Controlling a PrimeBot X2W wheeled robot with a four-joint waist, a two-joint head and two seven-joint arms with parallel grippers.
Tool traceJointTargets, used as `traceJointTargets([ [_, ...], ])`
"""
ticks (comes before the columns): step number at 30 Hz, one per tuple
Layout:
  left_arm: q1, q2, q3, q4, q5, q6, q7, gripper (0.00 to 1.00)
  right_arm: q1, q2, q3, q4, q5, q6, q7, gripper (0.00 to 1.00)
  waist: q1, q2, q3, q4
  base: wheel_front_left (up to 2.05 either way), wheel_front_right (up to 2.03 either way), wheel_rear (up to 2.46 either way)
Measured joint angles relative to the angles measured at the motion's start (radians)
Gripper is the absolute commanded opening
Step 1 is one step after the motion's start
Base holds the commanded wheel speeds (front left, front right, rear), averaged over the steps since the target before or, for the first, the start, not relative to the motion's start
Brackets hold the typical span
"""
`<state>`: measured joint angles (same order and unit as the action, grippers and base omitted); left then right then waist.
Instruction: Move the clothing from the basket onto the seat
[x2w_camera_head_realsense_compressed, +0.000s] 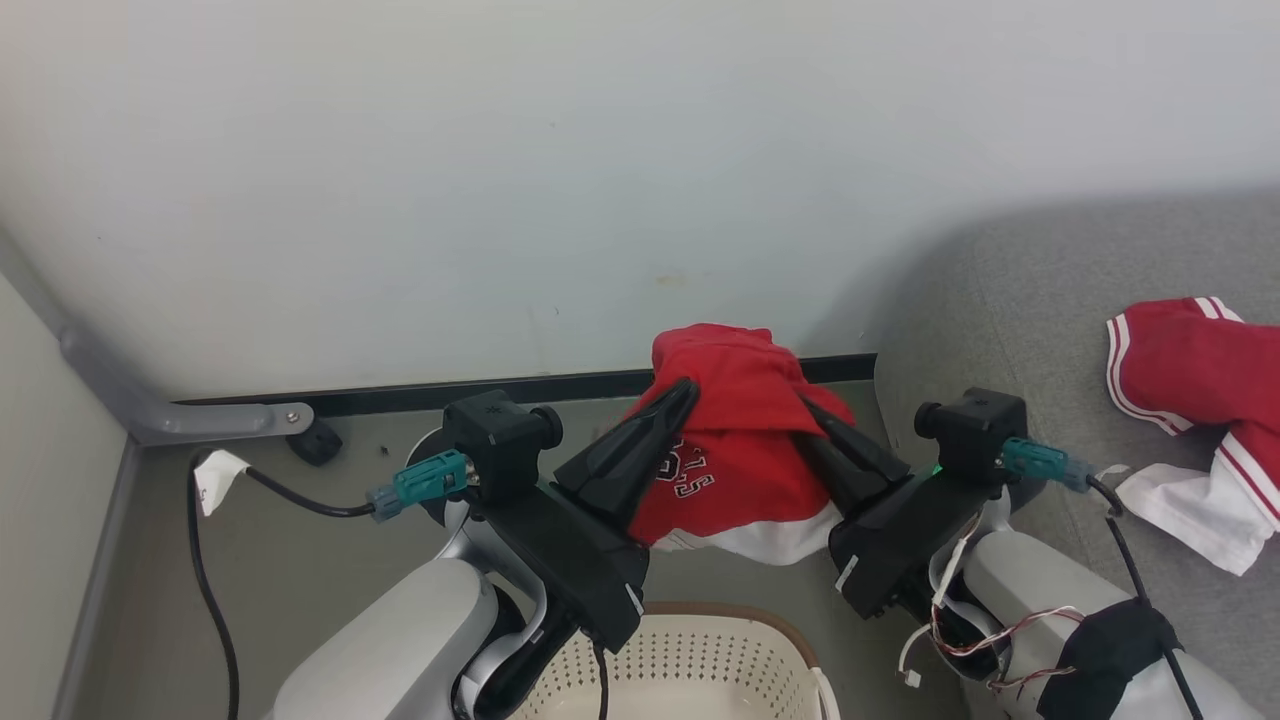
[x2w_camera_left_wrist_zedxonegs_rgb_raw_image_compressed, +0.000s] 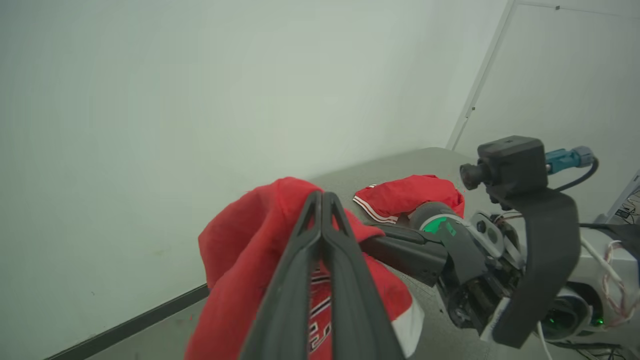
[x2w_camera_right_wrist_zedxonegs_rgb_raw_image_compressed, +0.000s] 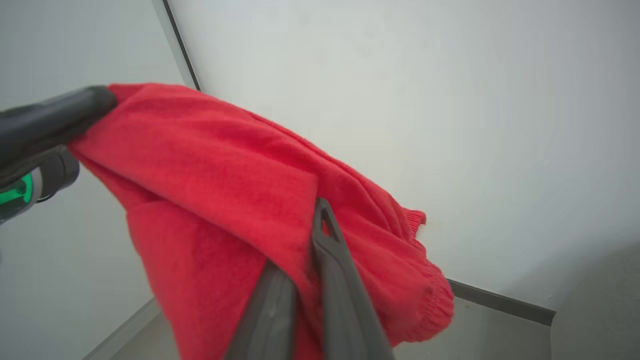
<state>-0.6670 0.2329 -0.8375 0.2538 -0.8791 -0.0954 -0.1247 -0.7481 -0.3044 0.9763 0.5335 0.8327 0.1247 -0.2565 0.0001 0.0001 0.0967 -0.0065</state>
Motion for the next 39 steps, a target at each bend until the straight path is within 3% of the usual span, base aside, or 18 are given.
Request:
traceJointTargets([
  [3,0.002,0.004,0.001,-0.002,0.0,0.0,0.0,0.0,0.0,-0.005,-0.027,-0.014,0.003,0.0,0.0,0.0,0.0,0.0,-0.001,-0.008,0.0,0.0,0.0],
  [4,0.005,0.007,0.002,-0.003,-0.001,0.002,0.0,0.06,0.0,-0.005,-0.034,-0.019,0.004,0.0,0.0,0.0,0.0,0.0,-0.002,-0.012,0.0,0.0,0.0],
  [5,0.011,0.012,0.003,-0.005,-0.002,0.003,-0.001,0.28,0.0,-0.005,-0.042,-0.024,0.004,0.0,0.0,0.0,0.0,0.0,-0.003,-0.017,0.0,0.0,0.0],
  [6,0.018,0.013,0.003,-0.005,-0.002,0.007,-0.001,0.43,0.0,-0.006,-0.05,-0.03,0.004,0.002,0.0,0.0,0.0,0.0,-0.003,-0.021,0.0,0.0,0.0],
  [8,0.025,0.013,0.002,-0.006,-0.003,0.007,-0.001,1.0,0.0,-0.008,-0.064,-0.038,0.004,0.003,0.0,0.0,0.0,0.0,-0.004,-0.031,0.0,0.0,0.0],
  [24,0.046,0.029,-0.014,-0.035,0.002,0.016,-0.002,1.0,0.033,-0.095,-0.218,-0.056,-0.013,0.003,0.0,0.0,0.0,0.0,-0.005,-0.122,0.0,0.0,0.0],
  [39,0.066,0.057,-0.034,-0.068,0.073,0.043,-0.04,1.0,0.101,-0.153,-0.342,-0.183,-0.083,-0.012,0.0,0.0,0.0,0.0,0.004,-0.265,0.0,0.0,0.0],
])
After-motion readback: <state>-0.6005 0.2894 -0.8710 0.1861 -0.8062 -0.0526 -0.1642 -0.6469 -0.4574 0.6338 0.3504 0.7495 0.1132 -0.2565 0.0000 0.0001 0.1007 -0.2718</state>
